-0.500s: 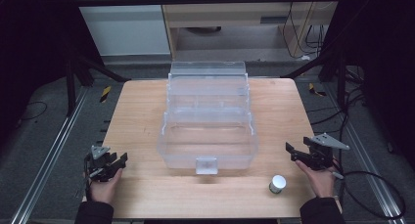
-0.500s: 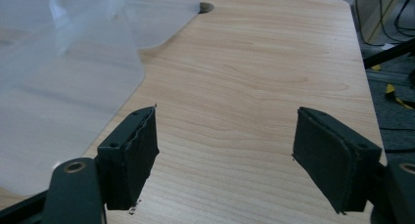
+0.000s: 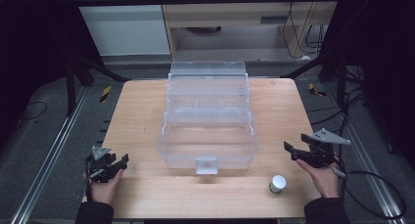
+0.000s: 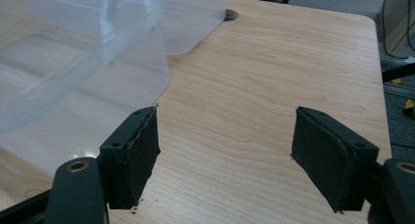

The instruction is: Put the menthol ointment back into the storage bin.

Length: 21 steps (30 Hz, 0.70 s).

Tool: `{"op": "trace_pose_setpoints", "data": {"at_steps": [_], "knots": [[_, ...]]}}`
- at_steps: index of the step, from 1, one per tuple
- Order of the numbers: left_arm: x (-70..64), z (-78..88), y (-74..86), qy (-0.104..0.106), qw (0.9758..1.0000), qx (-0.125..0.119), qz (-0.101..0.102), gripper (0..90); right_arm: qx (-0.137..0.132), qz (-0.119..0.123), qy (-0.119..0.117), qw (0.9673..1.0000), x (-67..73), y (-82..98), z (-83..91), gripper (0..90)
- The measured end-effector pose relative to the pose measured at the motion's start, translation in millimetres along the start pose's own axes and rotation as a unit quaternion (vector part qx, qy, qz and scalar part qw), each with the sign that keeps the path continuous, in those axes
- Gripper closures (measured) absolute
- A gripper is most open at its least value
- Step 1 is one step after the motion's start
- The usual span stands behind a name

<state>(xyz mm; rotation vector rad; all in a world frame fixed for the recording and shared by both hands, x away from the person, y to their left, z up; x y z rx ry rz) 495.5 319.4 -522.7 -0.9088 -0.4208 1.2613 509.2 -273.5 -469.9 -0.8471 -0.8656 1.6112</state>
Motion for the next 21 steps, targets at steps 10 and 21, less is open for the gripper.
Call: {"op": "trace_pose_setpoints", "data": {"at_steps": [10, 21], "knots": [[0.0, -2.1, 1.8, 0.002, 1.0000, 0.004, -0.002, 42.9, 0.036, 0.081, -0.050, 0.9949, 15.6, -25.2, 10.2, 24.5], [-0.9, -3.8, 2.5, 0.003, 0.9999, 0.010, -0.006, 41.3, 0.066, 0.151, -0.099, 0.9814, 30.0, -42.1, 19.0, 22.9]]}}
Point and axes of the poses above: each handheld gripper's, and its own axes: z roughly backward along the jaws, y roughly out of its underside, x roughly to its left, the point moved 7 cm from there along -z, roughly forward along the jaws, and after that the axes turned 15 degrees about y, right-handed, at the moved point
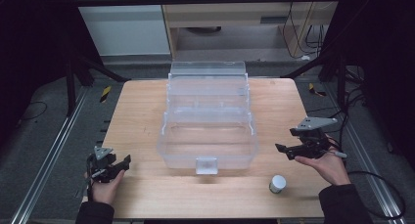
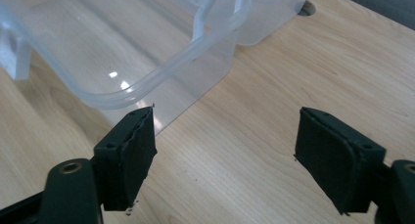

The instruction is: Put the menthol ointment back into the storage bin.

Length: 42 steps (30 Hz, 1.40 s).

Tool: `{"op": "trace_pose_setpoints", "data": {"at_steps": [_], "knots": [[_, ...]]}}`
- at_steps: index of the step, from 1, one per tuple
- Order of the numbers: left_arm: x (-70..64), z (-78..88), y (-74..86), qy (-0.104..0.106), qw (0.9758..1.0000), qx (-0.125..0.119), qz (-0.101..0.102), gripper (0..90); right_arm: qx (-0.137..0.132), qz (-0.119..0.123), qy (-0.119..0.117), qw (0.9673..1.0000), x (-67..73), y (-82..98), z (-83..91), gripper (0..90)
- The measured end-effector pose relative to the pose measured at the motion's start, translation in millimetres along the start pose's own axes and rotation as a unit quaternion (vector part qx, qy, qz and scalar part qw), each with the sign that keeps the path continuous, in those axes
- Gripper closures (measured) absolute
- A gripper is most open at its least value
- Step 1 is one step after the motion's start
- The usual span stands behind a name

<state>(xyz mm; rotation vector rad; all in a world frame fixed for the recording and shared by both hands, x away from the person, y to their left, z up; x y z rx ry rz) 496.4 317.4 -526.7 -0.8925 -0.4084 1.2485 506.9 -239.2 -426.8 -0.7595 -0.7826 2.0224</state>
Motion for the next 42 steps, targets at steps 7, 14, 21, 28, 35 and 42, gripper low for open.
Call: {"op": "trace_pose_setpoints", "data": {"at_steps": [7, 14, 21, 28, 35, 42], "knots": [[-0.5, -1.0, 0.5, 0.002, 1.0000, 0.002, -0.002, 41.0, 0.006, 0.021, -0.036, 0.9991, 4.9, -4.8, 5.8, 24.9], [-1.9, -1.4, 0.2, 0.007, 1.0000, 0.001, -0.003, 40.7, 0.017, 0.045, -0.067, 0.9966, 9.3, -5.7, 10.9, 24.4], [-2.7, -1.7, -0.1, 0.011, 0.9999, 0.002, -0.005, 40.7, 0.040, 0.092, -0.102, 0.9897, 17.0, -2.9, 15.1, 25.3], [-4.4, -2.8, 0.4, 0.015, 0.9998, 0.005, -0.010, 40.6, 0.074, 0.149, -0.136, 0.9766, 29.8, 6.9, 17.1, 27.8], [-4.9, -3.3, 0.6, 0.017, 0.9998, 0.006, -0.012, 40.6, 0.099, 0.189, -0.159, 0.9639, 36.8, 14.9, 17.6, 29.5], [-5.4, -3.2, 0.4, 0.018, 0.9997, 0.006, -0.014, 40.7, 0.118, 0.231, -0.181, 0.9485, 44.4, 23.5, 18.7, 30.8]]}}
Point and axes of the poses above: each handheld gripper's, and its own axes: z roughly backward along the jaws, y roughly out of its underside, x roughly to its left, the point moved 7 cm from there along -z, roughly forward along the jaws, and after that the axes turned 15 degrees about y, right-handed, at the moved point
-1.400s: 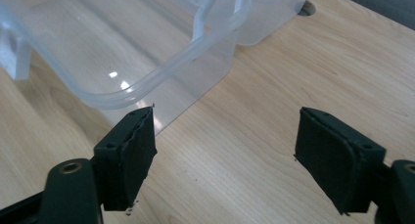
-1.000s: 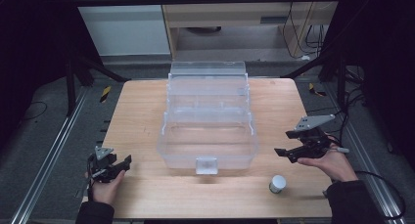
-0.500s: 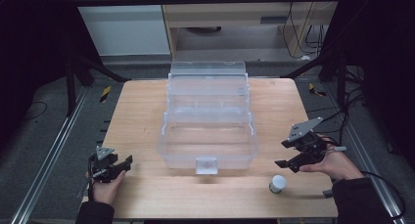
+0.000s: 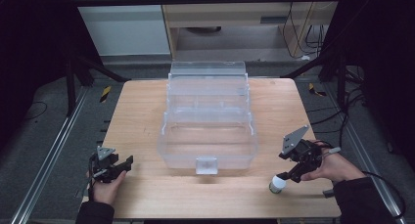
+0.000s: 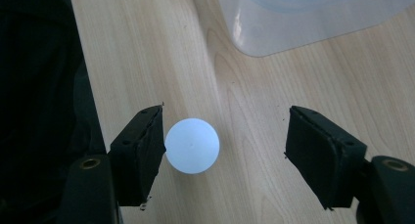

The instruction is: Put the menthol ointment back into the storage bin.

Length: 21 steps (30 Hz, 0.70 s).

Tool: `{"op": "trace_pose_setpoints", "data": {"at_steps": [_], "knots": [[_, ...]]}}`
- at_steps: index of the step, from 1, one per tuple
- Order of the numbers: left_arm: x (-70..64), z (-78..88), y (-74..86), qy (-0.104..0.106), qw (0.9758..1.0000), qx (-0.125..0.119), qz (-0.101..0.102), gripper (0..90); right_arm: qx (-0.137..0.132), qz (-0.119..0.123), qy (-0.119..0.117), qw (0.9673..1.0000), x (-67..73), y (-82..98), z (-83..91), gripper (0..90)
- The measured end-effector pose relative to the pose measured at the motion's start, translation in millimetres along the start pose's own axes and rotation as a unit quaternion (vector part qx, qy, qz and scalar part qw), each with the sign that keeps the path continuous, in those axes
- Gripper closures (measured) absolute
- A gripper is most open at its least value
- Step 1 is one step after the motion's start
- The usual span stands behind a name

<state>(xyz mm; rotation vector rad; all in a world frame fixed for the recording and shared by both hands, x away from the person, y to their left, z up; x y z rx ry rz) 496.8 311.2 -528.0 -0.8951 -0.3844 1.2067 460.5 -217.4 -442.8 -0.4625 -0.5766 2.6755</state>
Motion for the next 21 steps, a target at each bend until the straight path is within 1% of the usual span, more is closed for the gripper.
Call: {"op": "trace_pose_setpoints", "data": {"at_steps": [2, 3, 4, 8, 9, 11, 12, 14, 15, 16, 20, 21], "knots": [[0.0, -0.1, 0.0, 0.001, 1.0000, 0.000, 0.000, 40.7, 0.004, 0.010, -0.005, 0.9999, 1.7, 1.3, -0.3, 30.8], [0.0, -0.1, 0.0, 0.001, 1.0000, 0.000, 0.000, 40.7, 0.004, 0.010, -0.005, 0.9999, 1.7, 1.3, -0.3, 30.8], [0.0, 0.0, -0.2, 0.000, 1.0000, 0.000, -0.001, 40.7, 0.008, 0.015, -0.010, 0.9998, 3.8, 2.4, -1.1, 31.2], [-0.3, 0.1, -0.1, 0.001, 1.0000, 0.000, -0.001, 40.7, 0.011, 0.023, -0.011, 0.9996, 5.5, 4.1, -2.9, 31.4], [-0.3, 0.0, -0.1, 0.001, 1.0000, 0.001, -0.002, 40.7, 0.022, 0.031, -0.015, 0.9992, 7.6, 6.5, -3.6, 32.1], [-0.5, -0.4, 0.0, 0.001, 1.0000, 0.001, -0.002, 40.7, 0.028, 0.034, -0.017, 0.9989, 9.8, 7.7, -4.6, 32.8], [-0.5, -0.3, 0.0, 0.001, 1.0000, 0.001, -0.002, 40.7, 0.029, 0.041, -0.018, 0.9986, 10.5, 8.2, -5.4, 33.4], [-0.5, -0.2, 0.0, 0.001, 1.0000, 0.001, -0.002, 40.7, 0.032, 0.042, -0.020, 0.9984, 12.0, 8.7, -6.2, 33.8], [-0.5, -0.2, 0.0, 0.001, 1.0000, 0.001, -0.002, 40.7, 0.036, 0.050, -0.021, 0.9979, 13.2, 9.3, -7.4, 34.8], [-0.5, -0.3, 0.0, 0.002, 1.0000, 0.002, -0.002, 40.7, 0.041, 0.059, -0.019, 0.9972, 14.9, 10.4, -9.0, 36.2], [-0.3, -0.6, 0.1, 0.002, 1.0000, 0.001, -0.001, 40.7, 0.046, 0.065, -0.015, 0.9967, 16.6, 11.3, -10.7, 37.3], [-0.3, -0.7, 0.2, 0.002, 1.0000, 0.002, -0.001, 40.7, 0.053, 0.070, -0.015, 0.9960, 18.9, 12.6, -12.6, 37.5]]}}
Point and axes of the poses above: each handheld gripper's, and its own axes: z roughly backward along the jaws, y roughly out of its underside, x roughly to its left, the point moved 7 cm from there along -z, roughly forward along the jaws, and after that the axes turned 15 degrees about y, right-handed, at the moved point
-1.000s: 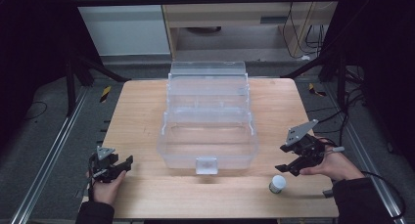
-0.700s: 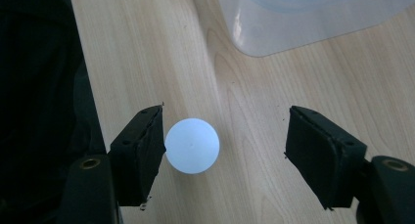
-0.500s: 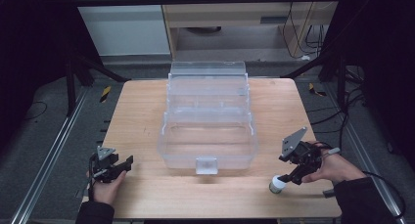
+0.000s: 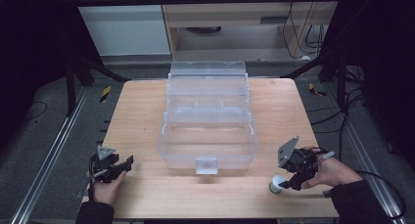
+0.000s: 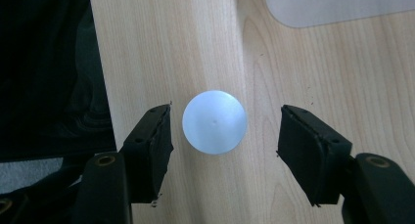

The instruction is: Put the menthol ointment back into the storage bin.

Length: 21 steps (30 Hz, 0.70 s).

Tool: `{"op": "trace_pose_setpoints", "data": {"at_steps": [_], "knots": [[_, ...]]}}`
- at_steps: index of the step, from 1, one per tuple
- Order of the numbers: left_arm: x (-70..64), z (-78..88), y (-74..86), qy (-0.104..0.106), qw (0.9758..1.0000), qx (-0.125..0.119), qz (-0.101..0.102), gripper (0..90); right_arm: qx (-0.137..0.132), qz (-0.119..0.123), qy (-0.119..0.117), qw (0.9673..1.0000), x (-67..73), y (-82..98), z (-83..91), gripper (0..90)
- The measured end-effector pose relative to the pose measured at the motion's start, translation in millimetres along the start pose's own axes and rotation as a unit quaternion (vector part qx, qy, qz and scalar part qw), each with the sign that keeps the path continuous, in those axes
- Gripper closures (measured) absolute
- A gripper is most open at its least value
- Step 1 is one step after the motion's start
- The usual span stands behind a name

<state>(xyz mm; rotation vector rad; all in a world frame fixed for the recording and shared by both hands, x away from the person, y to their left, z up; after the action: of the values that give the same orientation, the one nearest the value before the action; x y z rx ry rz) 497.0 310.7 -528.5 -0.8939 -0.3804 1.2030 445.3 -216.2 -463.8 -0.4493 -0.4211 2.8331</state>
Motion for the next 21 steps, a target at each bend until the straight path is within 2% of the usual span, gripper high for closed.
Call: {"op": "trace_pose_setpoints", "data": {"at_steps": [13, 21], "knots": [[0.4, 0.0, 0.1, -0.001, 1.0000, 0.000, 0.000, 40.8, 0.038, 0.028, 0.004, 0.9989, 9.5, 1.1, -15.4, 38.3], [0.4, -0.3, 0.2, -0.001, 1.0000, 0.001, 0.000, 40.8, 0.046, 0.034, 0.006, 0.9983, 11.0, 1.9, -23.0, 40.0]]}}
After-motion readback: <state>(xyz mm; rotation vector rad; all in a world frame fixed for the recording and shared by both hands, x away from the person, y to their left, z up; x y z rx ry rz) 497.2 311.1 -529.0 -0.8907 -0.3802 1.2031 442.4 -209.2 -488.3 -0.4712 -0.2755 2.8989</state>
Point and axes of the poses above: each handheld gripper's, and its own axes: z roughly backward along the jaws, y roughly out of its underside, x roughly to its left, the point moved 7 cm from there along -z, roughly forward along the jaws, and after that the axes turned 15 degrees about y, right-handed, at the moved point
